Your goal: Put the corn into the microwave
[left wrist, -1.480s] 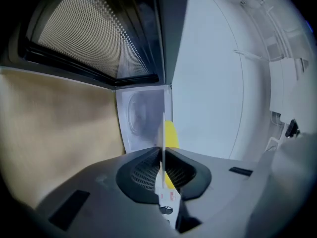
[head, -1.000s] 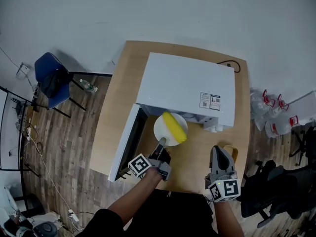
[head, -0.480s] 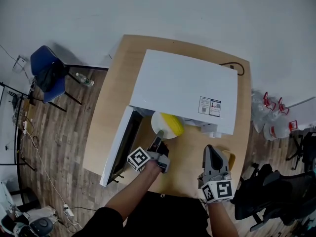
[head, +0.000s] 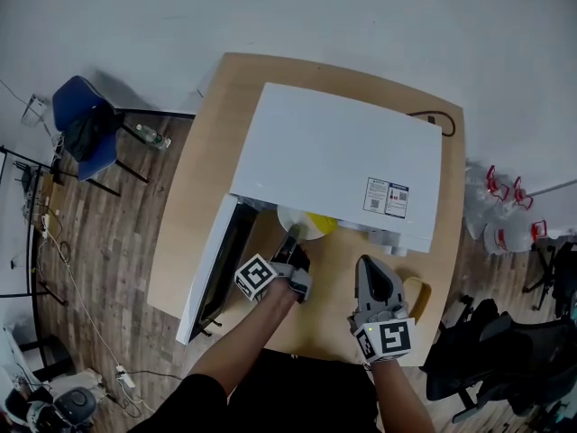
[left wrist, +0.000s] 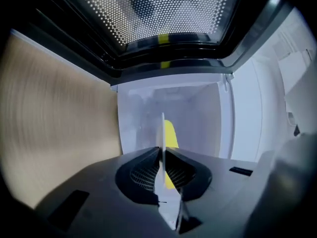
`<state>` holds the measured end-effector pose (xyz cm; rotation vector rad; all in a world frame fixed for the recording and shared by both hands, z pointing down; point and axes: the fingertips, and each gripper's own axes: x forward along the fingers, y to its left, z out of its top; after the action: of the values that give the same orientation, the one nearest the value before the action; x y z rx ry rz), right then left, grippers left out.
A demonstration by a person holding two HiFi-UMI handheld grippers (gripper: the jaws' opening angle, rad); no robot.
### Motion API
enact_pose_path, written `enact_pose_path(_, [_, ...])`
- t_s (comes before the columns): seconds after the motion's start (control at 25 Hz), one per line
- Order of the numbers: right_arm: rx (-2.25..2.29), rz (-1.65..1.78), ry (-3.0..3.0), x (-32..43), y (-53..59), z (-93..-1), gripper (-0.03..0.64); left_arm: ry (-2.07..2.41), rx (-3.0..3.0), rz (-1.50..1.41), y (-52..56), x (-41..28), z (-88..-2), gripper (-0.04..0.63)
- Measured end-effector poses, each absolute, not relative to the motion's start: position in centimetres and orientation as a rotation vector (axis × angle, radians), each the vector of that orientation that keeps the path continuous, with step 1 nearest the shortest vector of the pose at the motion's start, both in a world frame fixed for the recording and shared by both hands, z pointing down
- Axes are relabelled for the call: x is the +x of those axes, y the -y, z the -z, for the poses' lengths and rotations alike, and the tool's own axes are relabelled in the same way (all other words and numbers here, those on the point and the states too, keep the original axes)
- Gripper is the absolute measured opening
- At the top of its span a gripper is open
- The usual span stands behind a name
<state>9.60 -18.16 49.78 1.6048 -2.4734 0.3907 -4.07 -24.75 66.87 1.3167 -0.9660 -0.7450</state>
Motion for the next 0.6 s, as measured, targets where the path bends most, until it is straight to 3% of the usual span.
enact_pose_path(0.6, [1.582, -0.482, 2.468, 9.0, 20.2, -53.8, 0.06, 1.008, 1.291, 0.731, 28.4, -3.4, -68.8, 0.023])
